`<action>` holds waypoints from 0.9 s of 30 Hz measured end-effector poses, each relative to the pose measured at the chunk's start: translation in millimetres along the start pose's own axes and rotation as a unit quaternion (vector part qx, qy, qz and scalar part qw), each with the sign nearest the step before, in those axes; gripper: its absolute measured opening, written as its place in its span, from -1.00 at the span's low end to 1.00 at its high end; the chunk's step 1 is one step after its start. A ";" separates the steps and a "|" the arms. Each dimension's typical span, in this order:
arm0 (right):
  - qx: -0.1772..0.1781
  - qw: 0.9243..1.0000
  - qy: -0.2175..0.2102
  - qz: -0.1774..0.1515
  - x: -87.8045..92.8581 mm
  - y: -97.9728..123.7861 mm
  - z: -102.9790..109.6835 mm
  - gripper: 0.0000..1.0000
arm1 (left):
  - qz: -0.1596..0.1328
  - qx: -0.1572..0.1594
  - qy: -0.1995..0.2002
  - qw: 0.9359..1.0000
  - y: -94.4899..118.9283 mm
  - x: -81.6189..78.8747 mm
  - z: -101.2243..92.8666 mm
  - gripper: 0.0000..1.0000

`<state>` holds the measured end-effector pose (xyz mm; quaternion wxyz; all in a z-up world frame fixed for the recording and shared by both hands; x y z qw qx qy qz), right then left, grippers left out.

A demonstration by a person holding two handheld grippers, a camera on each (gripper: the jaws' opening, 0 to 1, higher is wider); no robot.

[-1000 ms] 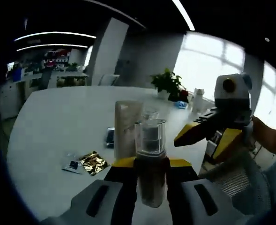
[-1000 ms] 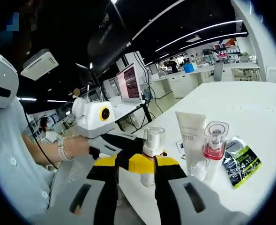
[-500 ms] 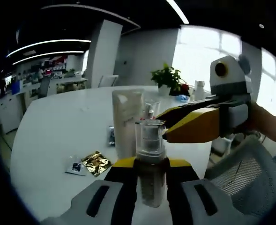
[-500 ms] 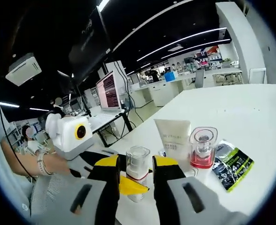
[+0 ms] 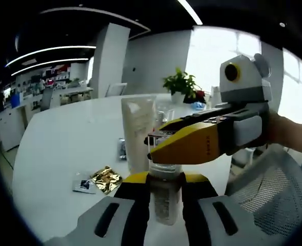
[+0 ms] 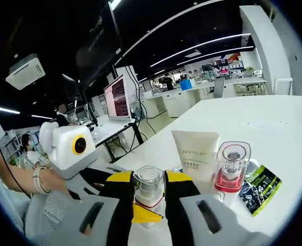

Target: Arrange the skincare products in the storage area until every visible bottle or jar stands upright without overlapping.

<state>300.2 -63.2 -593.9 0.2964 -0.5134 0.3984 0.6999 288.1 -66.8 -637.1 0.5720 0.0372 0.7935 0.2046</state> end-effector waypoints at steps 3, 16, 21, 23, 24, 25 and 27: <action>0.004 0.999 0.037 0.002 1.5 -1.3 1.4 -0.57 | 0.007 -0.001 -0.014 1.000 -1.5 3.0 1.7 -0.59; 0.004 0.990 0.137 0.018 15.5 -9.7 7.5 -0.57 | 0.093 -0.008 -0.113 0.989 -4.8 24.5 10.6 -0.39; -0.004 0.988 0.149 0.037 24.0 -10.4 7.4 -0.57 | 0.112 -0.005 -0.106 0.988 -7.9 32.3 13.5 -0.61; -0.001 0.989 0.143 0.046 28.6 -9.9 5.2 -0.57 | 0.123 -0.007 -0.122 0.985 -9.4 35.9 15.6 -0.62; 0.000 0.989 0.142 0.047 29.3 -9.9 4.9 -0.57 | 0.125 -0.005 -0.122 0.985 -10.5 37.1 16.6 -0.63; 0.001 0.988 0.143 0.053 31.6 -9.8 4.3 -0.57 | 0.126 -0.003 -0.123 0.984 -11.5 38.0 17.1 -0.64; 0.003 0.988 0.144 0.060 35.2 -10.5 2.8 -0.57 | 0.131 -0.001 -0.129 0.983 -13.6 41.0 19.0 -0.64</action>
Point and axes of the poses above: the point that each gripper's makers call its tool centre point, and the gripper's own axes: y roughly backward along the fingers, z roughly to its left, x roughly out of its underside, the point moved 1 cm from there along y, roughly backward along the fingers, and after that the axes turned 7 degrees about y, right-handed, at the moved point
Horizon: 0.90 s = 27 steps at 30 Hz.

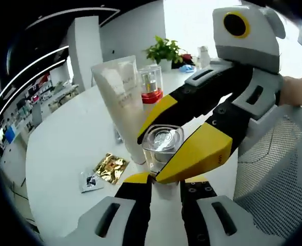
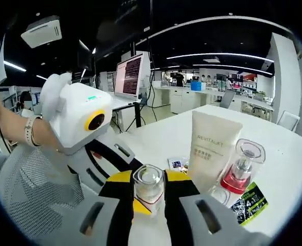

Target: Arrange the skincare products in the storage area until every visible bottle or jar stands upright without overlapping.

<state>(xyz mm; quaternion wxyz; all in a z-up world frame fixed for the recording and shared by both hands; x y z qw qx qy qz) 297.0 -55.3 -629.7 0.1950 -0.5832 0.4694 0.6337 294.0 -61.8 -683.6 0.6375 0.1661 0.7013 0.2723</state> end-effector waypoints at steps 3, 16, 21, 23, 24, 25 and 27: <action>-0.001 1.000 -0.002 0.010 5.0 -1.5 -0.4 -0.56 | 0.003 0.002 0.003 1.000 -2.9 3.3 -1.5 -0.64; 0.000 1.000 -0.020 0.011 6.7 1.2 -0.2 -0.51 | -0.009 0.002 -0.002 1.000 -8.4 5.5 -4.0 -0.46; 0.006 1.000 -0.020 0.007 1.9 7.8 -4.6 -0.45 | -0.005 -0.002 -0.010 1.000 -8.2 6.5 -2.7 -0.33; 0.007 1.000 -0.017 0.008 1.4 12.8 -5.3 -0.44 | 0.001 0.000 -0.010 1.000 -7.3 8.2 -2.7 -0.33; 0.009 1.000 -0.013 0.008 1.2 15.6 -5.6 -0.44 | 0.008 0.000 -0.009 1.000 -6.0 9.9 -2.5 -0.31; 0.005 1.000 -0.006 0.010 1.5 20.1 -4.6 -0.45 | 0.011 0.000 -0.009 1.000 -5.6 10.8 -2.7 -0.30; 0.004 1.000 -0.004 0.012 3.4 28.1 -4.0 -0.47 | 0.022 -0.007 -0.007 1.000 -3.7 13.7 -0.8 -0.30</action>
Point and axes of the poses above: the point that each gripper's makers call its tool centre point, and the gripper's own axes: y roughly backward along the fingers, z roughly to its left, x roughly out of its underside, the point moved 1 cm from there along y, roughly backward along the fingers, and after that the axes turned 7 degrees about y, right-handed, at the moved point
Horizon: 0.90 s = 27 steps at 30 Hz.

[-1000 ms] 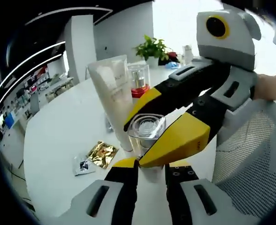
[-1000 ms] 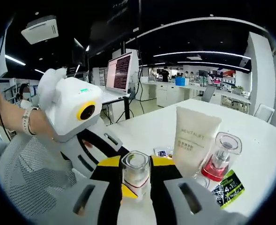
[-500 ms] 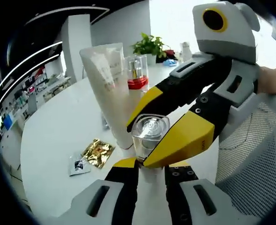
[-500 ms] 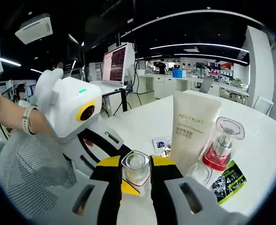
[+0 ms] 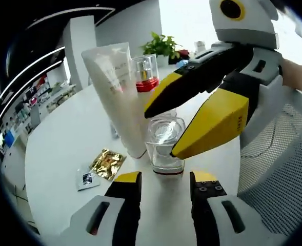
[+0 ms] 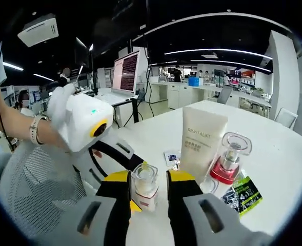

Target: Arrange the skincare products in the storage area until every visible bottle or jar stands upright without overlapping.

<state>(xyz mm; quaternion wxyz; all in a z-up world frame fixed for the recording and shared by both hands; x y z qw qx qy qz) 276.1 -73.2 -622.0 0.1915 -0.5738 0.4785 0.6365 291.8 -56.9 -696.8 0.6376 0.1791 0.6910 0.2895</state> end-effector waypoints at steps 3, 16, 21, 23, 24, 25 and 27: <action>0.008 1.000 0.003 0.008 6.0 10.1 -3.1 -0.47 | 0.026 0.003 0.016 1.000 0.7 8.0 -1.0 -0.33; 0.028 0.998 -0.009 0.051 36.6 38.3 -27.9 -0.53 | 0.041 -0.016 0.060 0.997 3.6 15.3 8.4 -0.42; 0.032 0.997 -0.010 0.065 45.3 34.4 -37.8 -0.53 | 0.102 0.031 0.127 0.986 2.9 34.8 -9.4 -0.50; 0.027 0.996 -0.009 0.080 51.7 31.2 -39.9 -0.53 | 0.112 0.029 0.125 0.985 0.3 39.8 -10.1 -0.53; 0.027 0.996 -0.008 0.080 53.0 29.4 -41.2 -0.53 | 0.111 0.027 0.123 0.986 0.3 39.6 -11.4 -0.55; 0.026 0.996 -0.006 0.083 55.9 27.1 -43.0 -0.53 | 0.108 0.027 0.122 0.986 1.2 38.4 -13.8 -0.56; 0.018 0.995 -0.006 0.096 62.3 24.3 -43.4 -0.54 | 0.100 0.031 0.125 0.987 1.8 33.9 -17.6 -0.56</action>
Point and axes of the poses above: the point that each gripper's makers call its tool centre point, and the gripper's own axes: y roughly backward along the fingers, z roughly to its left, x roughly out of its underside, the point moved 1 cm from there along y, roughly backward along the fingers, and after that the axes turned 7 degrees about y, right-handed, at the moved point
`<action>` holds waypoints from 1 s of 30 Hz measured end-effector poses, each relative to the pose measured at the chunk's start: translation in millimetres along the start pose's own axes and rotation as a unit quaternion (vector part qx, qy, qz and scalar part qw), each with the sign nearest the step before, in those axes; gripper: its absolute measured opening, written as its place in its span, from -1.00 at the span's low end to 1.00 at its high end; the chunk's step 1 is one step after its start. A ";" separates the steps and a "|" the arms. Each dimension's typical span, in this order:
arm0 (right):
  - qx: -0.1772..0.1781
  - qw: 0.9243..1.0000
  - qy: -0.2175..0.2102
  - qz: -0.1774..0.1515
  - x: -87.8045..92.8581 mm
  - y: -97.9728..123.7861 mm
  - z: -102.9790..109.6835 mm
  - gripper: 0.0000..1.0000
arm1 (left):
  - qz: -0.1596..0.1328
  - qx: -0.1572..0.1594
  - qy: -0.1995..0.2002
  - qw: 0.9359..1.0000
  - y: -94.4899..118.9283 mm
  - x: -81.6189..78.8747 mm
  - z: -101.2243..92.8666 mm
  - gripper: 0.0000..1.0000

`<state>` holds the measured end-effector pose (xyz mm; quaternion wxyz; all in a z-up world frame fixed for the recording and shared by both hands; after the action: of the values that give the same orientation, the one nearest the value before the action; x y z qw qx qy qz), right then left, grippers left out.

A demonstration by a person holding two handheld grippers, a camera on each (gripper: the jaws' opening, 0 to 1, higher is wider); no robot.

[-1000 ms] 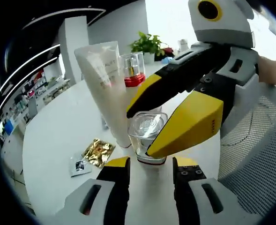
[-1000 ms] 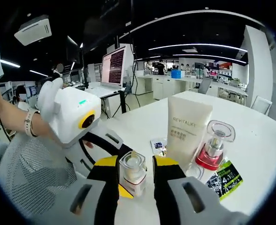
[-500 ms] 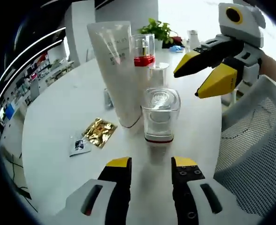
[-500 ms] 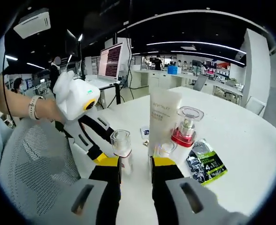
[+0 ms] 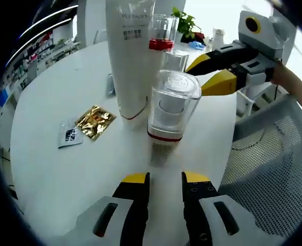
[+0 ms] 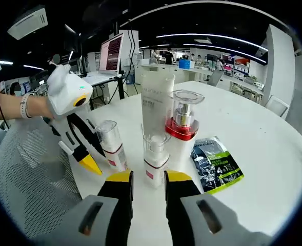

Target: Arrange the skincare products in the storage area until every visible bottle or jar stands upright without overlapping.

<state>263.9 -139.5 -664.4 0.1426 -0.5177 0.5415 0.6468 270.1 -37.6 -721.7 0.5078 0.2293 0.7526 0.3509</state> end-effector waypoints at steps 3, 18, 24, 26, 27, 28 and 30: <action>-0.015 1.000 0.000 0.016 7.4 -4.8 0.8 -0.55 | -0.006 0.006 0.005 1.000 0.1 -4.1 -3.8 -0.59; -0.036 0.998 0.009 0.041 19.1 -16.6 -1.3 -0.63 | -0.029 -0.020 0.023 0.999 -11.8 -25.2 6.6 -0.74; -0.036 0.998 0.009 0.044 20.0 -19.8 -3.4 -0.64 | -0.033 -0.023 0.019 0.999 -16.0 -30.0 9.6 -0.80; -0.036 0.998 0.007 0.043 19.7 -20.5 -3.8 -0.65 | -0.035 -0.023 0.015 0.999 -17.2 -32.4 9.9 -0.82; -0.036 0.998 0.007 0.042 19.5 -20.8 -3.7 -0.65 | -0.035 -0.023 0.015 0.999 -17.7 -33.2 10.2 -0.82; -0.037 0.998 0.006 0.042 19.5 -21.3 -3.5 -0.66 | -0.036 -0.023 0.015 0.999 -18.8 -34.5 10.8 -0.82; -0.037 0.998 0.007 0.043 19.9 -22.2 -3.8 -0.66 | -0.039 -0.024 0.017 0.999 -19.9 -37.4 12.7 -0.81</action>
<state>274.0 -142.0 -692.7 0.0916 -0.5028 0.5403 0.6685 296.3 -73.0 -717.3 0.5135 0.1811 0.7609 0.3528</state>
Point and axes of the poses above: the point that each gripper's makers call its tool centre point, and the gripper's own axes: y roughly backward along the fingers, z roughly to its left, x roughly out of its underside, the point moved 1 cm from there along y, roughly backward along the fingers, and after that the axes turned 7 degrees about y, right-handed, at the moved point
